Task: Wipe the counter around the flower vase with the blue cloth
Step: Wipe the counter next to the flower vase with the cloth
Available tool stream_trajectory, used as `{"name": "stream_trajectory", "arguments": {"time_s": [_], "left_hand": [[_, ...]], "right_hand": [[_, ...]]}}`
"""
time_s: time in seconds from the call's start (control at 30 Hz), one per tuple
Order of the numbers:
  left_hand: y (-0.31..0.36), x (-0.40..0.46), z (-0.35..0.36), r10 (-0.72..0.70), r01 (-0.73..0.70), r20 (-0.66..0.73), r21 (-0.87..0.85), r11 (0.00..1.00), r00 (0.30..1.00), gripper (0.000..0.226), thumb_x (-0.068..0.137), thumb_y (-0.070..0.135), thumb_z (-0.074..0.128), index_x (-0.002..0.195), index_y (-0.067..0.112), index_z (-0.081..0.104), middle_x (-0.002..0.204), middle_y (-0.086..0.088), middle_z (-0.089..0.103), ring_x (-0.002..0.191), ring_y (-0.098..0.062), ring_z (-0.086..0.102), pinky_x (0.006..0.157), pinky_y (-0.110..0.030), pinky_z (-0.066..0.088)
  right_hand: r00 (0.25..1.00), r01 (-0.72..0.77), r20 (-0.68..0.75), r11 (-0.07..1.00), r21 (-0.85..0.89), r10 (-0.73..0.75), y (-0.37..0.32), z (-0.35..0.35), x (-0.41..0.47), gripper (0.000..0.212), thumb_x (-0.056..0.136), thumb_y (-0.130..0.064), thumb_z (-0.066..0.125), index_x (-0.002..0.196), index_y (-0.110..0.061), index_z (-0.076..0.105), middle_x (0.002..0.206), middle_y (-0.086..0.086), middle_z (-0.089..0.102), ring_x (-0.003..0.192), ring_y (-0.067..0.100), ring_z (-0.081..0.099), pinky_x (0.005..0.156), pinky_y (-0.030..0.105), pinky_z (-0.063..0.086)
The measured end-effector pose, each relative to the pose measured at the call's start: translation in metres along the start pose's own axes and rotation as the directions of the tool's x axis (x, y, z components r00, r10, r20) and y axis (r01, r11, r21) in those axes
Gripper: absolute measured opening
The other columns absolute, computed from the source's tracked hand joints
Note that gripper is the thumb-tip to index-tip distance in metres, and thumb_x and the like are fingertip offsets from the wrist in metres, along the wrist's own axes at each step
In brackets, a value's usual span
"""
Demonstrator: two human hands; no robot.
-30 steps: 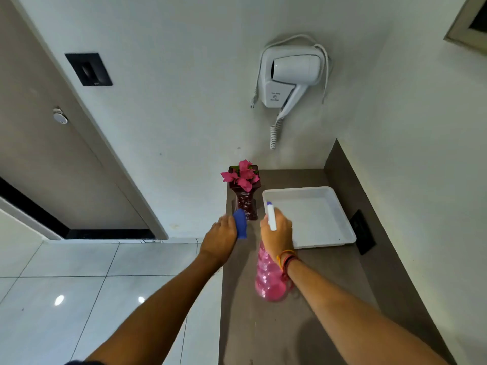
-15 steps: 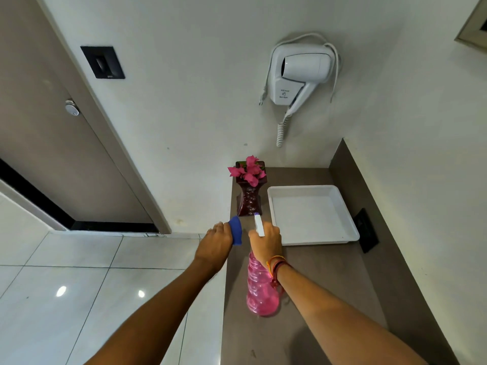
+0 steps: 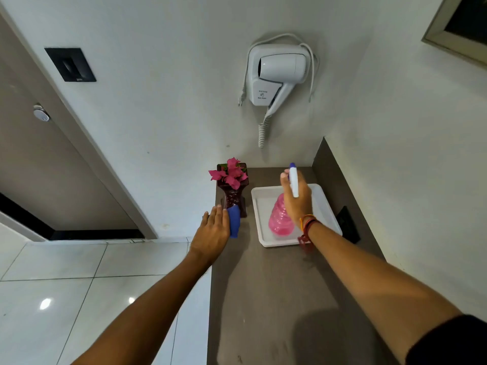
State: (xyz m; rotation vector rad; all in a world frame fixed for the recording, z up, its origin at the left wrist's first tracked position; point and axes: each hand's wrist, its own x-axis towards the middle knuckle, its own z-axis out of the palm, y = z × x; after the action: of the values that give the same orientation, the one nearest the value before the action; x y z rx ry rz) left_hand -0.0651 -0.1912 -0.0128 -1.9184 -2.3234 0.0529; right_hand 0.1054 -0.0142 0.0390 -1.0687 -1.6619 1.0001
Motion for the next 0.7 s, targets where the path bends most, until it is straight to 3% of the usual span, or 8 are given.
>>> {"name": "stream_trajectory", "arguments": {"time_s": [0.1, 0.17, 0.37, 0.43, 0.57, 0.63, 0.7], "left_hand": [[0.009, 0.012, 0.002, 0.044, -0.044, -0.021, 0.024, 0.999, 0.999, 0.063, 0.103, 0.009, 0.051, 0.153, -0.007, 0.017, 0.159, -0.031, 0.025, 0.149, -0.044, 0.024, 0.123, -0.055, 0.023], [0.014, 0.020, 0.004, 0.048, -0.048, -0.013, 0.011, 0.999, 0.999, 0.061, 0.103, 0.008, 0.049, 0.153, -0.007, 0.016, 0.159, -0.031, 0.025, 0.149, -0.045, 0.024, 0.123, -0.055, 0.023], [0.024, 0.031, 0.018, 0.075, -0.075, 0.002, -0.021, 0.997, 0.997, 0.058, 0.104, 0.008, 0.048, 0.152, -0.009, 0.019, 0.157, -0.032, 0.028, 0.147, -0.046, 0.027, 0.121, -0.056, 0.027], [0.023, 0.032, 0.022, 0.075, -0.075, 0.014, -0.013, 0.997, 0.997, 0.059, 0.103, 0.008, 0.049, 0.152, -0.009, 0.020, 0.157, -0.032, 0.029, 0.147, -0.045, 0.028, 0.121, -0.055, 0.028], [0.019, 0.033, 0.026, 0.039, -0.037, 0.054, -0.028, 0.999, 0.998, 0.063, 0.099, 0.010, 0.058, 0.151, -0.008, 0.026, 0.154, -0.031, 0.036, 0.144, -0.044, 0.036, 0.119, -0.053, 0.033], [0.014, 0.034, 0.023, 0.045, -0.046, 0.080, 0.004, 0.999, 0.996, 0.065, 0.099, 0.010, 0.059, 0.151, -0.007, 0.025, 0.154, -0.031, 0.036, 0.144, -0.045, 0.036, 0.119, -0.054, 0.033], [0.009, 0.037, 0.020, 0.050, -0.050, 0.088, 0.001, 0.999, 0.995, 0.063, 0.099, 0.010, 0.058, 0.151, -0.007, 0.025, 0.154, -0.031, 0.036, 0.144, -0.044, 0.036, 0.118, -0.053, 0.035]], "right_hand": [[0.999, -0.031, -0.026, 0.999, 0.014, 0.032, 0.015, -0.016, 0.022, 0.020, 0.096, -0.040, 0.057, 0.105, -0.022, 0.054, 0.077, -0.010, 0.061, 0.069, 0.007, 0.062, 0.062, 0.015, 0.053], [0.998, -0.051, -0.035, 0.999, 0.007, 0.051, 0.029, -0.024, 0.033, 0.018, 0.097, -0.034, 0.057, 0.102, -0.018, 0.052, 0.076, -0.014, 0.056, 0.068, 0.003, 0.058, 0.065, 0.017, 0.049], [0.992, -0.127, -0.024, 0.992, 0.014, 0.127, 0.069, -0.047, 0.037, 0.023, 0.096, -0.031, 0.059, 0.105, -0.011, 0.053, 0.080, -0.004, 0.054, 0.071, 0.002, 0.053, 0.073, 0.024, 0.048], [0.986, -0.167, -0.001, 0.986, 0.029, 0.167, 0.076, -0.050, 0.032, 0.031, 0.095, -0.031, 0.059, 0.113, -0.006, 0.054, 0.090, 0.003, 0.056, 0.078, 0.006, 0.056, 0.081, 0.031, 0.050], [0.961, -0.277, 0.035, 0.959, 0.051, 0.276, 0.081, -0.062, 0.022, 0.049, 0.094, -0.030, 0.062, 0.135, -0.007, 0.047, 0.115, 0.004, 0.058, 0.109, 0.018, 0.058, 0.097, 0.033, 0.050], [0.950, -0.305, 0.048, 0.951, -0.058, 0.307, 0.079, -0.067, 0.017, 0.057, 0.089, -0.035, 0.068, 0.136, -0.010, 0.045, 0.115, 0.003, 0.057, 0.108, 0.021, 0.058, 0.094, 0.035, 0.052], [0.931, -0.361, -0.047, 0.888, -0.287, 0.363, 0.079, -0.070, -0.001, 0.071, 0.080, -0.046, 0.075, 0.134, -0.012, 0.044, 0.118, 0.007, 0.059, 0.106, 0.025, 0.061, 0.091, 0.042, 0.056]]}}
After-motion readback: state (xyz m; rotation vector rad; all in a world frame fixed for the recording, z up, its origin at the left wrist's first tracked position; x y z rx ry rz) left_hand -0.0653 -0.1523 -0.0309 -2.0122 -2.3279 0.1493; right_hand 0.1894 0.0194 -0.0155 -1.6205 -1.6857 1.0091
